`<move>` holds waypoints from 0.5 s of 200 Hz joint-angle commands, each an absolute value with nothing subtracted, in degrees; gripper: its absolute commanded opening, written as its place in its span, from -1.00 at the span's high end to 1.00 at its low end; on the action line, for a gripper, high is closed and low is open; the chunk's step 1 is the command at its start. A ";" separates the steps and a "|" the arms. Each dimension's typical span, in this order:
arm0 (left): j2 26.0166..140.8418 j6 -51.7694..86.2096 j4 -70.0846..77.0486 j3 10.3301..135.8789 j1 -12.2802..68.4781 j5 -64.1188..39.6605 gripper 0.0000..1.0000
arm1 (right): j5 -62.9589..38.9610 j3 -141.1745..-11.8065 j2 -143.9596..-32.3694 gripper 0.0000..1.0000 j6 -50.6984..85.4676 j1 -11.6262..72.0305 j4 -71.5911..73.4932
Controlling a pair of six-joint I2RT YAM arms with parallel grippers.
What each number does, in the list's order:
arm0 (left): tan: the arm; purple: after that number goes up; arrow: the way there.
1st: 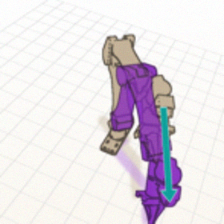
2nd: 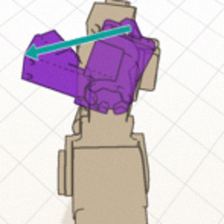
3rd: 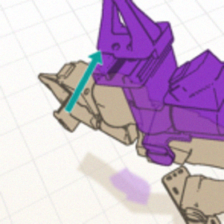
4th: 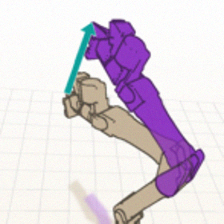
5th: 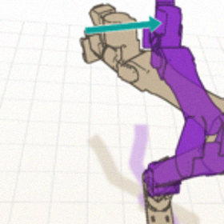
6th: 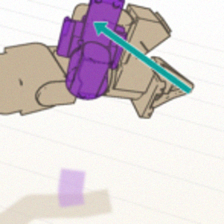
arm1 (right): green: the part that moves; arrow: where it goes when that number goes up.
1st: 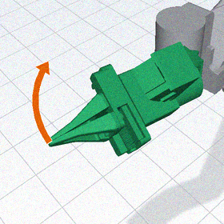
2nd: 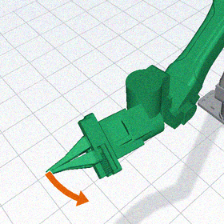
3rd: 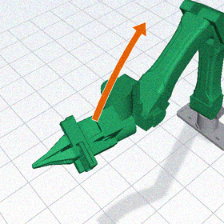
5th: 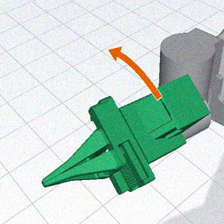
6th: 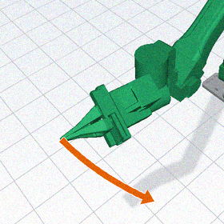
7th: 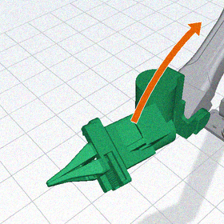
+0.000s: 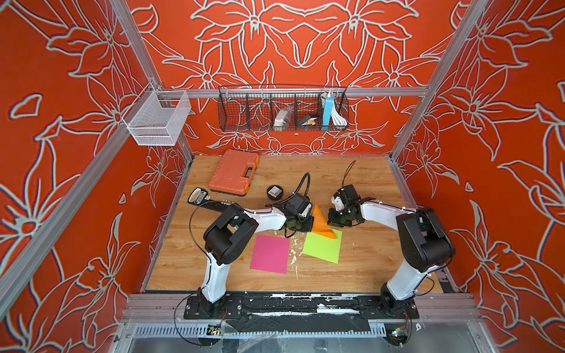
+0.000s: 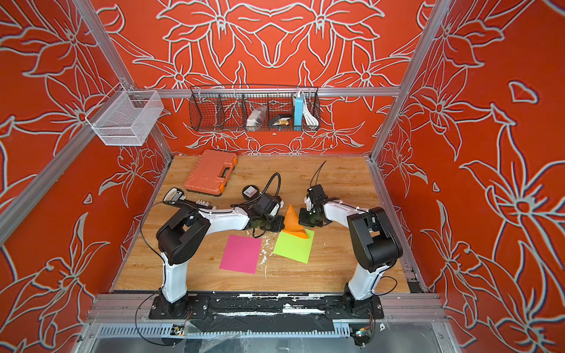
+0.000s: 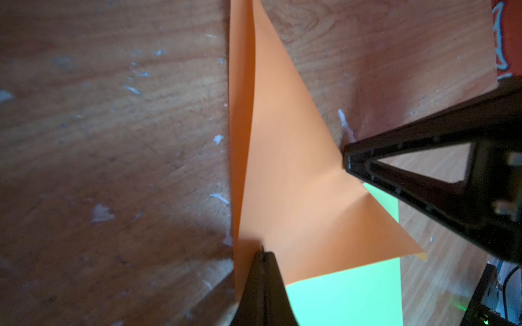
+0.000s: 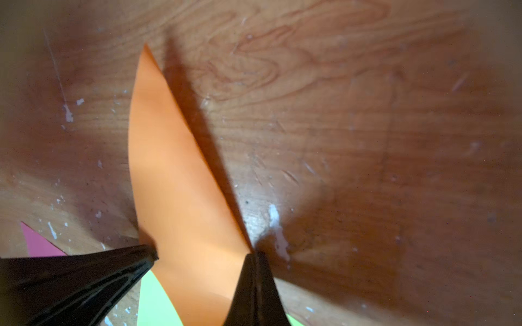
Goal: Fold the square paper diagonally
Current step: Fold the paper at the center of the board.
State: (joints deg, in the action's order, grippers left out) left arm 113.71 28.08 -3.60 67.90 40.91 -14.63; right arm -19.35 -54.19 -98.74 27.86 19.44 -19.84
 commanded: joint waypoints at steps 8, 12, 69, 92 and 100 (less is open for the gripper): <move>115.84 27.00 -7.53 67.85 41.22 -13.52 1.00 | -17.23 -52.20 -97.29 1.00 26.64 18.81 -22.66; 115.80 26.99 -7.52 67.86 41.26 -13.48 1.00 | -17.74 -51.95 -96.53 1.00 27.05 18.89 -22.25; 115.86 26.90 -7.44 67.93 41.22 -13.70 1.00 | -24.28 -51.51 -88.30 1.00 31.95 22.01 -21.93; 115.85 26.92 -7.33 67.93 41.26 -13.72 1.00 | -24.88 -53.67 -91.09 1.00 31.21 24.62 -24.33; 115.84 26.91 -7.31 67.93 41.31 -13.75 1.00 | -24.58 -53.76 -91.89 1.00 31.84 24.94 -23.88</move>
